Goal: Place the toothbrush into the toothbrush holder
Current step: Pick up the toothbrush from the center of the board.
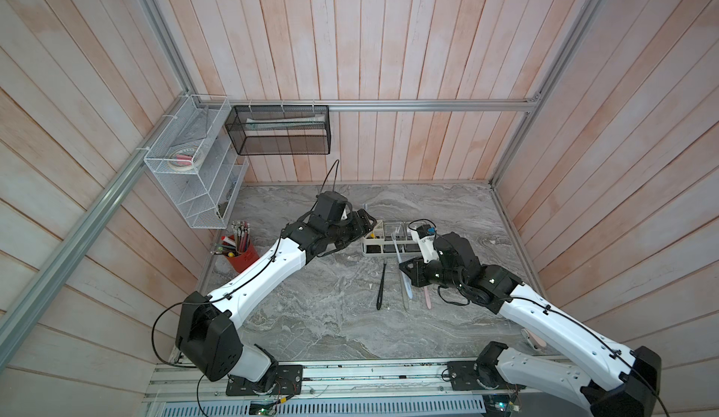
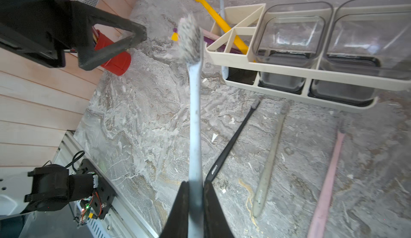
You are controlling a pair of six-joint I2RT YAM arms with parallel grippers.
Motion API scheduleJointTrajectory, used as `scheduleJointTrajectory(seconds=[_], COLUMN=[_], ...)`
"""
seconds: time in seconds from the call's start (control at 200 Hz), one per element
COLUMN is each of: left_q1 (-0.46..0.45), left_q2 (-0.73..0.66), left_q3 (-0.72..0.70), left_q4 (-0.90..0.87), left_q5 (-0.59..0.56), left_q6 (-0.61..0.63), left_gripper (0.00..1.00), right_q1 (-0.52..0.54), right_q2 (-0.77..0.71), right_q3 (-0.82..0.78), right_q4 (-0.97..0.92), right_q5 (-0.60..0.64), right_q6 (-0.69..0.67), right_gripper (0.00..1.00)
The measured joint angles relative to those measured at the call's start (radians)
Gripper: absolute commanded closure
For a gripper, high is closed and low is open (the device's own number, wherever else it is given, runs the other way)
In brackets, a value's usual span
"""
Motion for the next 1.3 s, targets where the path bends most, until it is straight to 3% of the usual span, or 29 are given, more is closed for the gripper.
scheduleJointTrajectory(seconds=[0.355,0.59,0.67,0.875,1.045,1.3], left_q1=[-0.072,-0.094,-0.1,-0.11,-0.11,-0.114], left_q2=[0.015,0.004,0.004,0.004,0.005,0.005], left_q3=[-0.014,-0.102,-0.107,-0.108,-0.108,-0.106], left_q4=[0.061,0.124,0.132,0.151,0.146,0.14], left_q5=[-0.01,-0.012,-0.014,-0.023,-0.044,-0.061], left_q6=[-0.089,-0.151,-0.16,-0.169,-0.171,-0.161], left_gripper=[0.26,0.42,0.54,0.57,0.79,0.82], right_q1=[0.01,0.01,0.01,0.01,0.011,0.011], right_q2=[0.053,0.074,0.075,0.084,0.085,0.086], right_q3=[-0.002,-0.02,-0.02,-0.024,-0.037,-0.038], right_q4=[0.123,0.158,0.17,0.198,0.205,0.211], right_q5=[-0.105,-0.124,-0.13,-0.151,-0.159,-0.159], right_q6=[0.045,0.06,0.068,0.072,0.072,0.079], right_gripper=[0.95,0.95,0.95,0.95,0.95,0.95])
